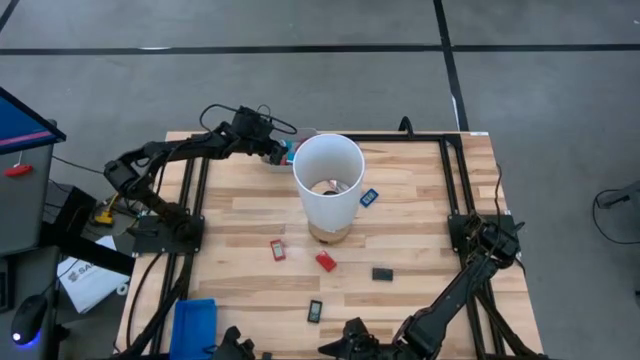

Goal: Pick & Place Office items
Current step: Put the blue charger adapter into the gray bin, then put the left red digital timer into the blue bin

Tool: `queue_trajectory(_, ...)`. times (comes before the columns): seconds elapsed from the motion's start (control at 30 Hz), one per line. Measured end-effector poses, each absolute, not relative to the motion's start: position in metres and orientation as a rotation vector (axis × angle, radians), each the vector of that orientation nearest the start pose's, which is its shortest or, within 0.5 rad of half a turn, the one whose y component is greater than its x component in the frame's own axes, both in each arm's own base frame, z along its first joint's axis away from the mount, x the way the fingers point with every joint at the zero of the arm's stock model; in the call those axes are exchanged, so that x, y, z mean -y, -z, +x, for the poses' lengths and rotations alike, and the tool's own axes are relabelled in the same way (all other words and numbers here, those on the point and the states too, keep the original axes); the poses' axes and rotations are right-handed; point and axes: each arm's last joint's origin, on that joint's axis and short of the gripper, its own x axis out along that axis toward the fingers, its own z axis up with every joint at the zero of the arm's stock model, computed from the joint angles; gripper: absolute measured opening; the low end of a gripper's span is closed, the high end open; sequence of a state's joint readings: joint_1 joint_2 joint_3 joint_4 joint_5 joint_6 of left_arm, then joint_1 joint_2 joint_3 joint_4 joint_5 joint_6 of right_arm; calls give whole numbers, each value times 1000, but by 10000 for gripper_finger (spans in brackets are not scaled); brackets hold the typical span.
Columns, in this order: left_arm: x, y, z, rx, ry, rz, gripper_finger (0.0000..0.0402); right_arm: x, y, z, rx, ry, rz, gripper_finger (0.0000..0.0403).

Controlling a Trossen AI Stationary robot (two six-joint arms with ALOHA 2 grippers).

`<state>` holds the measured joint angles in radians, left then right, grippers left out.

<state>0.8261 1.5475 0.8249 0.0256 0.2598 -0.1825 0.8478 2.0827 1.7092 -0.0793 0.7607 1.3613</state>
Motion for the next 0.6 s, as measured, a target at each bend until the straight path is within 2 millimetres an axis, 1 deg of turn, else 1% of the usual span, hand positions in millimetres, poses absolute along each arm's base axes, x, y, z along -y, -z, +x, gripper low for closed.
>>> queue_trajectory(0.17, -224, -191, 217, -540, -599, -525, 182, -345, -260, 332, -321, 147, 1006, 264)
queue_trajectory(0.3, -223, -199, 216, -512, -594, -490, 194, -345, -259, 331, -326, 150, 999, 264)
queue_trajectory(0.4, -220, -208, 213, -496, -589, -460, 202, -345, -259, 331, -325, 152, 997, 264)
queue_trajectory(0.5, -215, -221, 209, -480, -579, -410, 206, -345, -258, 331, -328, 154, 985, 264)
queue_trajectory(0.6, -206, -233, 201, -491, -553, -392, 206, -344, -257, 330, -336, 161, 973, 264)
